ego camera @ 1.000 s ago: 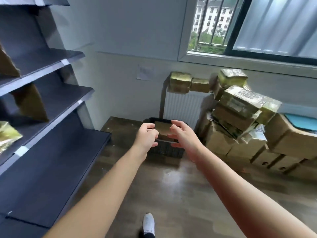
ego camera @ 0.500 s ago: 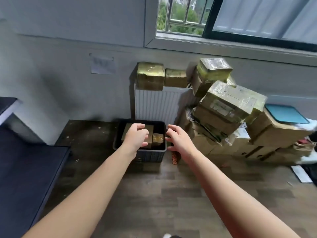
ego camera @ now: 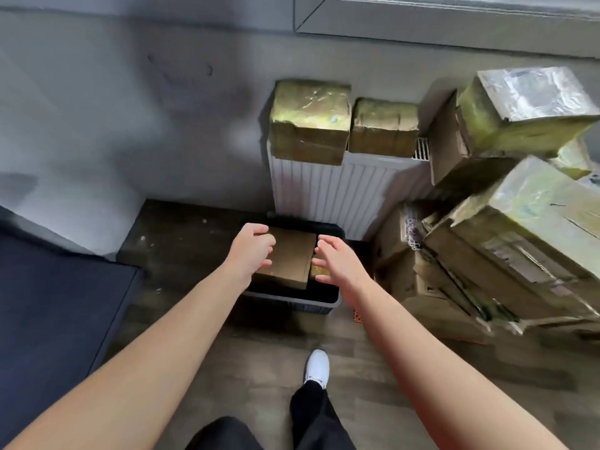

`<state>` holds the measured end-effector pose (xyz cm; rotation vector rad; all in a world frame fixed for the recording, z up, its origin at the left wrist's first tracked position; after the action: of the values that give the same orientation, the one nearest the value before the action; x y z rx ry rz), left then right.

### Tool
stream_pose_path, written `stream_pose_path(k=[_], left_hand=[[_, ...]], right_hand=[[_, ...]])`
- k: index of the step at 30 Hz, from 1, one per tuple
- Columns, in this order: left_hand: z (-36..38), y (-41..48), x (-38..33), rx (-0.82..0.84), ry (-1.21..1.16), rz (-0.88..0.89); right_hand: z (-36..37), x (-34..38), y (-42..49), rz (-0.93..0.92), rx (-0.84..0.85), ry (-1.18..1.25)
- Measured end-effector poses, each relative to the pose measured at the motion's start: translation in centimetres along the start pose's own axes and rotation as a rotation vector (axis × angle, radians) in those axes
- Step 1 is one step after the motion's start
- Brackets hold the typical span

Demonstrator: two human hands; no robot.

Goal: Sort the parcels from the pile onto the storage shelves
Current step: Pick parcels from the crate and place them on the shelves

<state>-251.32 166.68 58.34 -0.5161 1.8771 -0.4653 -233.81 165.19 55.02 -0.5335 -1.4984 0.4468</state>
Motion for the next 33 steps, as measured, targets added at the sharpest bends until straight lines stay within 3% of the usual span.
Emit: stream_pose_path(k=[8,13,18,23,29,33], left_hand=[[2.2,16.2,3.1,-0.020,0.101,-0.125],[2.1,28.5,11.1,-0.013,0.259,-0.170],[2.2,37.6,19.9,0.095,0.450,-0.172],[2.7,43.5,25.8,0.153,0.512,-0.203],[3.8,48.2,30.8,0.209,0.476,-0.261],[4.5,49.1,32.6,0.225,0.376,-0.339]], right_hand=[[-0.1,-4.1,15.3,0.126,0.019,-0.051],[0.7,-12.2,25.4,0.176,0.028,-0.100],[2.6,-20.1,35.6,0.198,-0.074,-0.107],[3.9,-26.1,42.8,0.228,-0.150,-0.277],[3.1,-29.9,46.5,0.235,-0.276,-0.287],[3.2,-29.7,46.9,0.348,-0.284,-0.216]])
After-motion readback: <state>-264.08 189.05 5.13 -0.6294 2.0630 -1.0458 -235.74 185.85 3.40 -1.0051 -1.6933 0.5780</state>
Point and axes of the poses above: each hand's wrist, its own y-axis towards the middle knuckle, its own z-axis out of the palm, x = y × z, the point moved 1 cm from there along y, towards the middle knuckle, and after that the axes turned 7 degrees about y, right-handed, at the moved point
